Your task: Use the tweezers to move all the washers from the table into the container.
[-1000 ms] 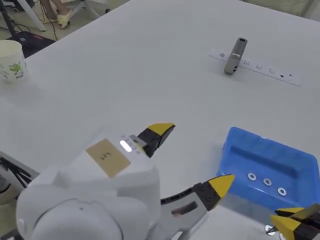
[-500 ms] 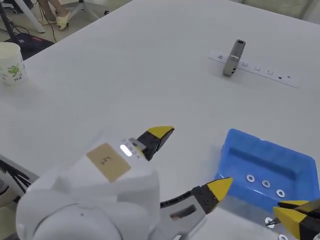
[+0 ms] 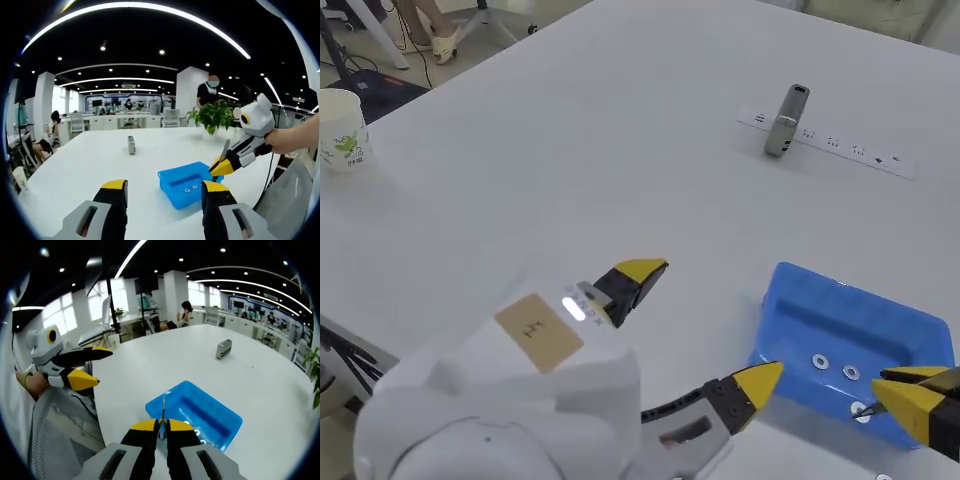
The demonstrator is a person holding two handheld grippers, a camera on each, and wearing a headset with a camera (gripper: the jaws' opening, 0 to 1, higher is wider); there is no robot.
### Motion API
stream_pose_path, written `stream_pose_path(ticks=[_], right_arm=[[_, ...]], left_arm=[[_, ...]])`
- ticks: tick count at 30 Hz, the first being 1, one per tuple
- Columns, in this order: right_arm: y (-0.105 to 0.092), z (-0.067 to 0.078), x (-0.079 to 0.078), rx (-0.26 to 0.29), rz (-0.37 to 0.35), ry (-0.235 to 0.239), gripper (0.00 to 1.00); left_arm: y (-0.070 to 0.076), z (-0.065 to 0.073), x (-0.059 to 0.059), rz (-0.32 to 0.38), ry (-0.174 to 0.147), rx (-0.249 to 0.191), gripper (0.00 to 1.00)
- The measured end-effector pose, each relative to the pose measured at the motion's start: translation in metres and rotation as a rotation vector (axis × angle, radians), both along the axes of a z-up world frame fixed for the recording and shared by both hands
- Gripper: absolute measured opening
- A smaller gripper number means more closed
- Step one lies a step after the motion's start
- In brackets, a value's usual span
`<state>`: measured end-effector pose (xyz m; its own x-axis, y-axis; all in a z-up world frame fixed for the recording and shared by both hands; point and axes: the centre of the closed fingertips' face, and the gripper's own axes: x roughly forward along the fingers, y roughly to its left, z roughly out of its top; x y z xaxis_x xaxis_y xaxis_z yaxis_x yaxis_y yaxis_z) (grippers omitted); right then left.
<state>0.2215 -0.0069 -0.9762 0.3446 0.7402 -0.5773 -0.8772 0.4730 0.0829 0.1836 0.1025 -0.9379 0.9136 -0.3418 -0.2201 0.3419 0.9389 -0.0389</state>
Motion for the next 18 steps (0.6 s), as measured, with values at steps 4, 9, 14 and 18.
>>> stream_pose_path(ticks=[4,9,14,18], right_arm=[[0.004,0.005,0.004,0.004,0.008,-0.014,0.03],[0.009,0.009,0.011,0.016,0.013,-0.023,0.03],[0.013,0.009,0.018,0.016,0.021,-0.030,0.03],[0.019,0.007,0.025,0.016,0.025,-0.034,0.03]], left_arm=[[0.000,0.000,0.000,0.000,0.001,0.001,0.58],[0.000,-0.001,0.000,-0.001,0.004,0.003,0.58],[0.000,-0.001,0.000,0.000,0.005,0.004,0.58],[0.000,-0.002,0.000,-0.001,0.007,0.006,0.58]])
